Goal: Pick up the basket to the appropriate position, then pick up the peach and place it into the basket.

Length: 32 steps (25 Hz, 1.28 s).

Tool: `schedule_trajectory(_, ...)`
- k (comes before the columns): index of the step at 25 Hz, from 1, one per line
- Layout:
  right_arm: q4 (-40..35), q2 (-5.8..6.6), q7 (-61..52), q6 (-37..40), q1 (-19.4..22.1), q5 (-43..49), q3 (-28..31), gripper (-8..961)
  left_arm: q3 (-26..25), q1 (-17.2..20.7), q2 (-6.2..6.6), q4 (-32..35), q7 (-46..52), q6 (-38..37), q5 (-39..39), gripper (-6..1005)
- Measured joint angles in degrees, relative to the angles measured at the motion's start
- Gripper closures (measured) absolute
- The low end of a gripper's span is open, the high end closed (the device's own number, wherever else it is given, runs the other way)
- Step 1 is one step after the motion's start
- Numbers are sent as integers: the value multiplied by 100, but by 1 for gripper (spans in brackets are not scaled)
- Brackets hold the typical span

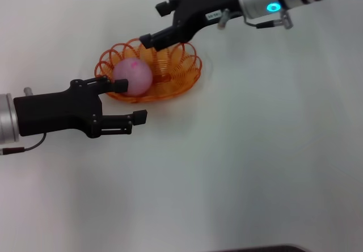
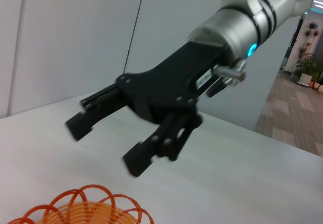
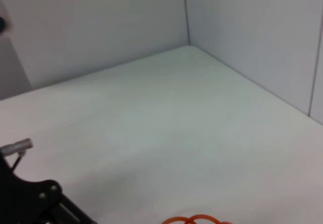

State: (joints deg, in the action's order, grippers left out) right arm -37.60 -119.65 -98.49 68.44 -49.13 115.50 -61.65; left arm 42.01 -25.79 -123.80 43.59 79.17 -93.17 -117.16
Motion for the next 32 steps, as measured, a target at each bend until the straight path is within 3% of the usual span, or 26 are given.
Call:
schedule_trajectory(11,-1948,94,-597,1255,1361,48,16,6,-58,0,6,35,3,1,36,114)
schedule_trajectory(16,-2730,255,-849,1915,2072,114,135,7,-62,-14,5,46,11,1,21,114)
schedule_trajectory(20,-3027,327,-905,2548,2433,508,648,7,-61,-24,11,50,58,1,2,114)
schedule_trajectory(26,-3025,273,-752,2725,2595,909,1003,8,-62,-37,14,54,64,27,0,114)
schedule_trajectory(32,-3011,76,-331,2800,2631,900,1438,8,-184,-40,14,48,83,69,39,114)
